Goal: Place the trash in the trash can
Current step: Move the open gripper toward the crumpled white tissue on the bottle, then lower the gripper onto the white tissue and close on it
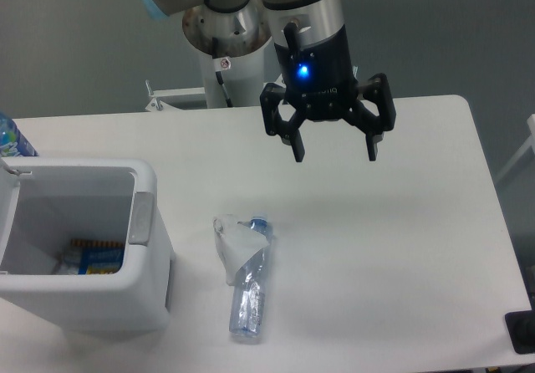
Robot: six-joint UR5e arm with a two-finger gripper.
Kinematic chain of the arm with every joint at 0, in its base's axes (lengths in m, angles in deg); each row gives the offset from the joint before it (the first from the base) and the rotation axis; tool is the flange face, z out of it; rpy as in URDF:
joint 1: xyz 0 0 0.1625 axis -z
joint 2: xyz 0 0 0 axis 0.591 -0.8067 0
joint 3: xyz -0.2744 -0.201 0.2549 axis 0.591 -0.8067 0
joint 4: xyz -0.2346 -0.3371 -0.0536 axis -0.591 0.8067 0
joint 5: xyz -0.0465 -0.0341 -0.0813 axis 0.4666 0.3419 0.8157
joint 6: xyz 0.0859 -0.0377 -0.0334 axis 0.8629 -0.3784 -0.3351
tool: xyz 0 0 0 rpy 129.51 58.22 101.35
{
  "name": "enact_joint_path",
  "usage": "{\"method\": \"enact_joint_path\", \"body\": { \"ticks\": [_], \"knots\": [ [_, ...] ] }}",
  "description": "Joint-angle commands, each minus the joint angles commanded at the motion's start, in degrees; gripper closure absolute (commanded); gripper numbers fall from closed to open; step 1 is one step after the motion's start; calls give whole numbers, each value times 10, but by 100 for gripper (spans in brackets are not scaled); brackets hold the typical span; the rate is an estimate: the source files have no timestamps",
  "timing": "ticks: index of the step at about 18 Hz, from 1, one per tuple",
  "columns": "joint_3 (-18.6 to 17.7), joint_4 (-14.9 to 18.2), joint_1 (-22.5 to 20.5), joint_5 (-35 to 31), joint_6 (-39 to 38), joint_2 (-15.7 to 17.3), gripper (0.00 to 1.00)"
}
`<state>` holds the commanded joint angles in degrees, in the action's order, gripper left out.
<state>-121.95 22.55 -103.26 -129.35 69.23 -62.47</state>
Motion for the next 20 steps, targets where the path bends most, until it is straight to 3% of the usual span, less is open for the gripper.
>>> {"method": "enact_joint_path", "body": {
  "ticks": [9, 16, 20],
  "knots": [
    [-62, -2, 5, -2, 38, 11, 0],
    [-149, -6, 29, -1, 83, 32, 0],
    [-177, -7, 42, 17, 80, 33, 0]
  ]
}}
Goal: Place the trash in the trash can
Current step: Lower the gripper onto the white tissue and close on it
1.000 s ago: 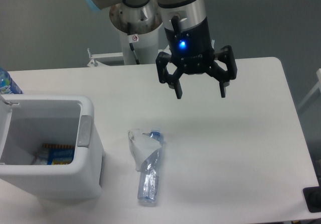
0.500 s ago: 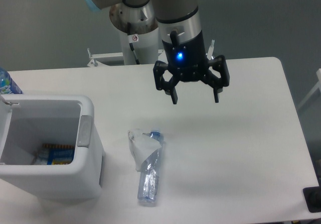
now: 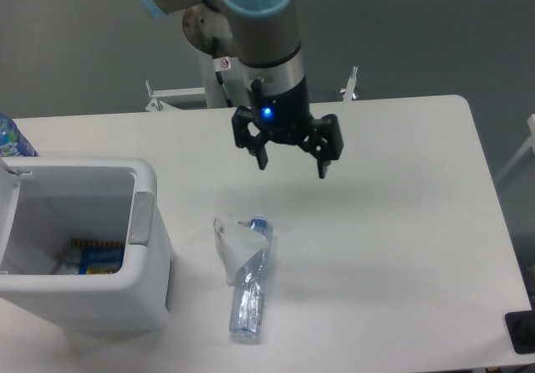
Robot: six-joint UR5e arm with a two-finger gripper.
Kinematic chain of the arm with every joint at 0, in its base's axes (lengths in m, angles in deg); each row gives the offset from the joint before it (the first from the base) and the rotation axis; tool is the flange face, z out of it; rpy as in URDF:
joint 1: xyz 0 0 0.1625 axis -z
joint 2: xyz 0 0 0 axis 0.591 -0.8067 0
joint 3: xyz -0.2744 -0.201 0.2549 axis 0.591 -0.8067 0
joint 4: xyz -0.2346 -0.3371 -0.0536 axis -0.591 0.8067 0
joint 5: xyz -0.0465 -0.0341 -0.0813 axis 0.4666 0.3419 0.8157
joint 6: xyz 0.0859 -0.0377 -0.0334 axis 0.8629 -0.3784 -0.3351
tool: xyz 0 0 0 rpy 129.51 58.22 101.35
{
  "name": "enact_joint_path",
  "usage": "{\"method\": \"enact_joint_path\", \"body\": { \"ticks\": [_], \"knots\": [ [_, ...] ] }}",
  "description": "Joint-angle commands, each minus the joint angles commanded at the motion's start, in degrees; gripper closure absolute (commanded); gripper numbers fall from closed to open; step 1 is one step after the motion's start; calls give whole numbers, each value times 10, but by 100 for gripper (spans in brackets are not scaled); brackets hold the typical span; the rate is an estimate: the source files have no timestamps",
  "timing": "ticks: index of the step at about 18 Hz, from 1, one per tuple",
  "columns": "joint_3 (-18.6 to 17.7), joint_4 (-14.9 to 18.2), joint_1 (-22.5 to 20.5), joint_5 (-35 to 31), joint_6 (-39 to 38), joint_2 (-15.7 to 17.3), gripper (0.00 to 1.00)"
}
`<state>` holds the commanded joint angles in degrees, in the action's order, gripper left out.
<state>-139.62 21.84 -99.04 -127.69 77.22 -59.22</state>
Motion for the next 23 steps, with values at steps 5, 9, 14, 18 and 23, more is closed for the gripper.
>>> {"method": "enact_joint_path", "body": {
  "ticks": [5, 9, 14, 18, 23],
  "knots": [
    [-45, 0, 4, 16, -4, -4, 0],
    [-69, -1, 18, 19, -19, -9, 0],
    [-88, -60, 35, 46, -85, -52, 0],
    [-93, -91, 47, 46, -112, -77, 0],
    [-91, -92, 48, 46, -113, -100, 0]
  ]
}}
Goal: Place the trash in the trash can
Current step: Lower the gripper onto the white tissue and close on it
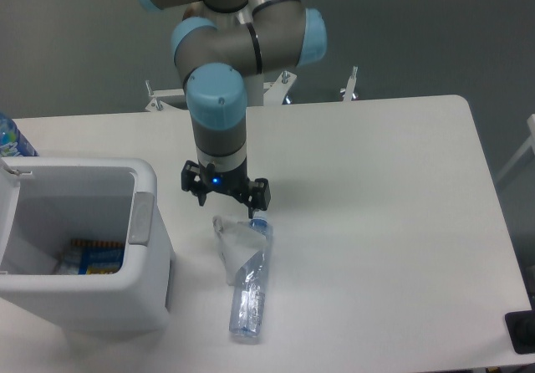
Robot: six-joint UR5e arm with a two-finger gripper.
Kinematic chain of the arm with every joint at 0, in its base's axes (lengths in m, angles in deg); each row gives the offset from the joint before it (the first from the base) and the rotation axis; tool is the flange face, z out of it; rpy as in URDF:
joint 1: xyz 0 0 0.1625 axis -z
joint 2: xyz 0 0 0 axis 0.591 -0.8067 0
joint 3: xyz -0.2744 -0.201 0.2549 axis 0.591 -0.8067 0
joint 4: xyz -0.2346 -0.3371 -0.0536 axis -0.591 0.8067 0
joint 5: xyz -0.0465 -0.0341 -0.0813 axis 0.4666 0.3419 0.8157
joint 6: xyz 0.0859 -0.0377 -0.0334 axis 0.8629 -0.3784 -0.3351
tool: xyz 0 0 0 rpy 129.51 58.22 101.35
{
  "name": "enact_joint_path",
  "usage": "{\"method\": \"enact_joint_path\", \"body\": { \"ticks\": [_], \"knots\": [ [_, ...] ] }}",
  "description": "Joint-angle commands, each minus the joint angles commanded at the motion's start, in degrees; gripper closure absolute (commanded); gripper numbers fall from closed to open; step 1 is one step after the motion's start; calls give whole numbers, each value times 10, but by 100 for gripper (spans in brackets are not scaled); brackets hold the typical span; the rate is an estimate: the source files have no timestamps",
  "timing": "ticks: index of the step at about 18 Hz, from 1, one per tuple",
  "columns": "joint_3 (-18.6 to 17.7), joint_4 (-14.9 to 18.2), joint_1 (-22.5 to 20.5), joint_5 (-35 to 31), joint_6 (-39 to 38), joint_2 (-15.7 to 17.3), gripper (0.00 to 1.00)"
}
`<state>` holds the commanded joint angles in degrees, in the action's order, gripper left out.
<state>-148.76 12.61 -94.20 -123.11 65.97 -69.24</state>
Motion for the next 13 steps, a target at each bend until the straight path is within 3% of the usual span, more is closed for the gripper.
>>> {"method": "enact_joint_path", "body": {
  "ticks": [13],
  "knots": [
    [5, -16, 3, 0, -25, -31, 0]
  ]
}}
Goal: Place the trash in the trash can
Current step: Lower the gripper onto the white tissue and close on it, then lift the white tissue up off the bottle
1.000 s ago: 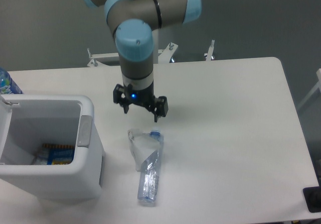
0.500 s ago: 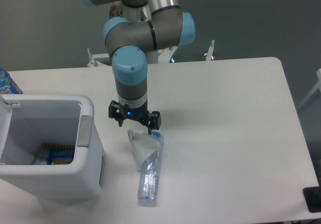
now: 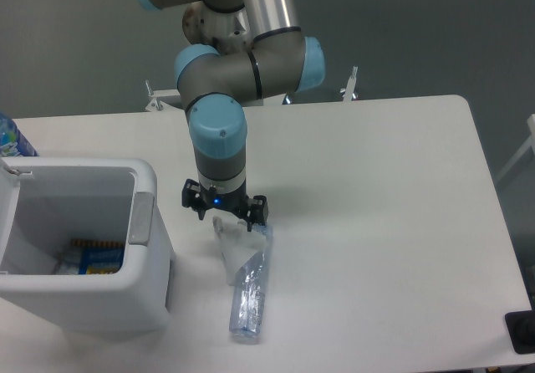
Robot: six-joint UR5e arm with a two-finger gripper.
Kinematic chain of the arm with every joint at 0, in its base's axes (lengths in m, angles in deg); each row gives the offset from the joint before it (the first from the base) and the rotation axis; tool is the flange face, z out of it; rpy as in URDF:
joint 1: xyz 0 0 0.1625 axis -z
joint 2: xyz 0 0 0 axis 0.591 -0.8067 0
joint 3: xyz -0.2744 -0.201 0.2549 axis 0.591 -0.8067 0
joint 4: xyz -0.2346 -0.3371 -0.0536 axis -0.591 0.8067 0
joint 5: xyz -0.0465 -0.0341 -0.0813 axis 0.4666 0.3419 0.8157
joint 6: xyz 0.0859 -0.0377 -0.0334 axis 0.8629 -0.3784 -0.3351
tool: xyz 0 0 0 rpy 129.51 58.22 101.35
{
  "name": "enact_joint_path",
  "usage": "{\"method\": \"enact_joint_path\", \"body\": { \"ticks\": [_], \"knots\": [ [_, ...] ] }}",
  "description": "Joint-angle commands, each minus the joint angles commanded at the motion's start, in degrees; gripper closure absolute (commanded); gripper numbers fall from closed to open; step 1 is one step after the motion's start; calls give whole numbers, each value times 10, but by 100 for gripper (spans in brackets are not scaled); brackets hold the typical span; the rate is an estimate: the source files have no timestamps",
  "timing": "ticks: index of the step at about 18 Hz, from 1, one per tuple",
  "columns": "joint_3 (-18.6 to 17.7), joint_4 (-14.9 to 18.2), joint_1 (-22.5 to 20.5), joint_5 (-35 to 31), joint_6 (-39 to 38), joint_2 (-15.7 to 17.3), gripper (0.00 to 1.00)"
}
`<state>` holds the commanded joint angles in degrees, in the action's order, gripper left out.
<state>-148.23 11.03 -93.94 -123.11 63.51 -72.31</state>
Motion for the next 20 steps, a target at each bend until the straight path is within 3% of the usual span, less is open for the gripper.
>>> {"method": "enact_joint_path", "body": {
  "ticks": [5, 8, 14, 16, 20],
  "knots": [
    [1, 0, 0, 0, -2, -2, 1],
    [2, -1, 0, 0, -2, -2, 17],
    [2, -1, 0, 0, -2, -2, 28],
    [3, -1, 0, 0, -2, -4, 35],
    [3, -1, 0, -2, -3, -3, 69]
  ]
}}
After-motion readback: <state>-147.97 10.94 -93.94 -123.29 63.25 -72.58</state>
